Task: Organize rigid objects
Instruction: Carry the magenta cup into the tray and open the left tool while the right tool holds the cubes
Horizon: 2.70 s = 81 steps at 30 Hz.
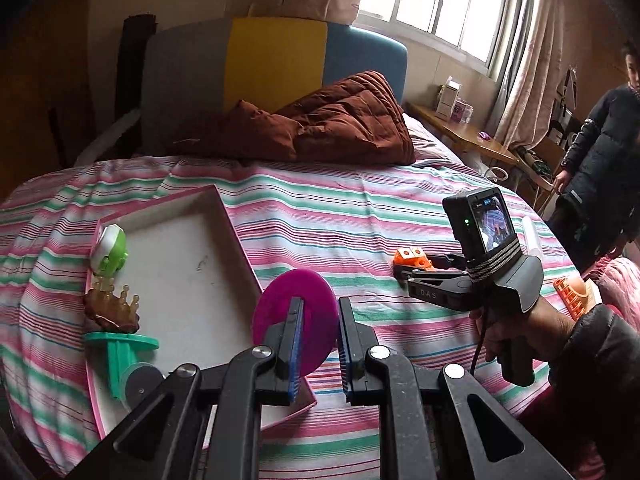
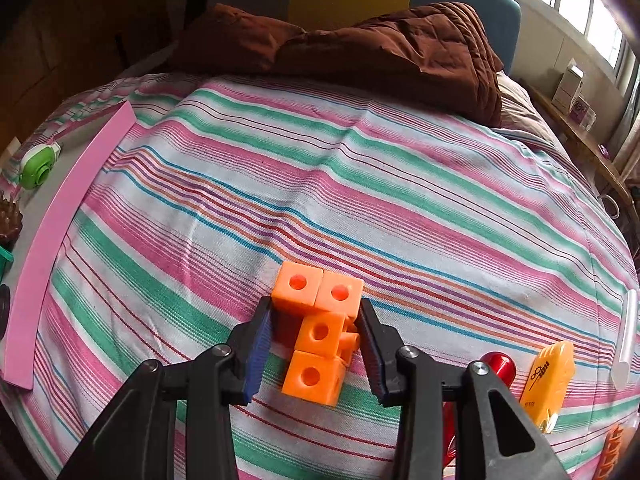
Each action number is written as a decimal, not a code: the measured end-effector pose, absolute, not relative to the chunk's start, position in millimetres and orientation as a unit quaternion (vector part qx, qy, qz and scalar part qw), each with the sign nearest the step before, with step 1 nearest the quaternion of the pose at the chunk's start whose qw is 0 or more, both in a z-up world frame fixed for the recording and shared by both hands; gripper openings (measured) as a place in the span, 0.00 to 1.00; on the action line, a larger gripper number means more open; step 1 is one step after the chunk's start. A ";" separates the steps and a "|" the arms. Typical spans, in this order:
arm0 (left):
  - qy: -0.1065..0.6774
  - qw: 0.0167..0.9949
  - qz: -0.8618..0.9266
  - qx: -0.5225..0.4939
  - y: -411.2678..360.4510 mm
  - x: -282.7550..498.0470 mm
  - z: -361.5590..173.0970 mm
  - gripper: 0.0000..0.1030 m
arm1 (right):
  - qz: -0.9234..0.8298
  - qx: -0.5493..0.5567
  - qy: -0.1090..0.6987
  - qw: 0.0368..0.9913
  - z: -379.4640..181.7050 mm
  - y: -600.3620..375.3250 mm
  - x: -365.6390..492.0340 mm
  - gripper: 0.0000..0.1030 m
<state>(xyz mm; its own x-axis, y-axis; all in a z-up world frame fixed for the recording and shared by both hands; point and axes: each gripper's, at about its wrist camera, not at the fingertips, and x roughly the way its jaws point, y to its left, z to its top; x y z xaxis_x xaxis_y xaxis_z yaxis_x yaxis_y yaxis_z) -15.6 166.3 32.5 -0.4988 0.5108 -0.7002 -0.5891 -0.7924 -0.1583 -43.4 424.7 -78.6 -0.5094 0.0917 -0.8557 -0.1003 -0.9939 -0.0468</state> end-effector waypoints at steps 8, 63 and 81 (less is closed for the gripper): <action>0.040 0.310 0.860 -0.403 152.0 -27.2 27.9 0.15 | 0.870 -0.488 -0.007 0.061 -80.0 417.5 -49.4 0.39; -0.007 0.203 0.886 -0.416 60.3 -93.4 21.7 0.36 | 0.871 -0.488 -0.022 0.063 -78.8 415.3 -50.2 0.39; 0.021 0.186 0.902 -0.390 61.8 -49.0 25.5 0.56 | 0.848 -0.506 0.091 0.130 -69.2 408.0 -41.4 0.39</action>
<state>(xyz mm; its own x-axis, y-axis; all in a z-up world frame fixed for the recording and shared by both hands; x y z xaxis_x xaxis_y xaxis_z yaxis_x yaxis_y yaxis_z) -49.0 61.8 25.5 -0.6267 0.3198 -0.7106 -0.3527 -0.9296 -0.1073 -41.4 408.0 -69.2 -0.4536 0.1290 -0.8818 -0.3128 -0.9496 0.0220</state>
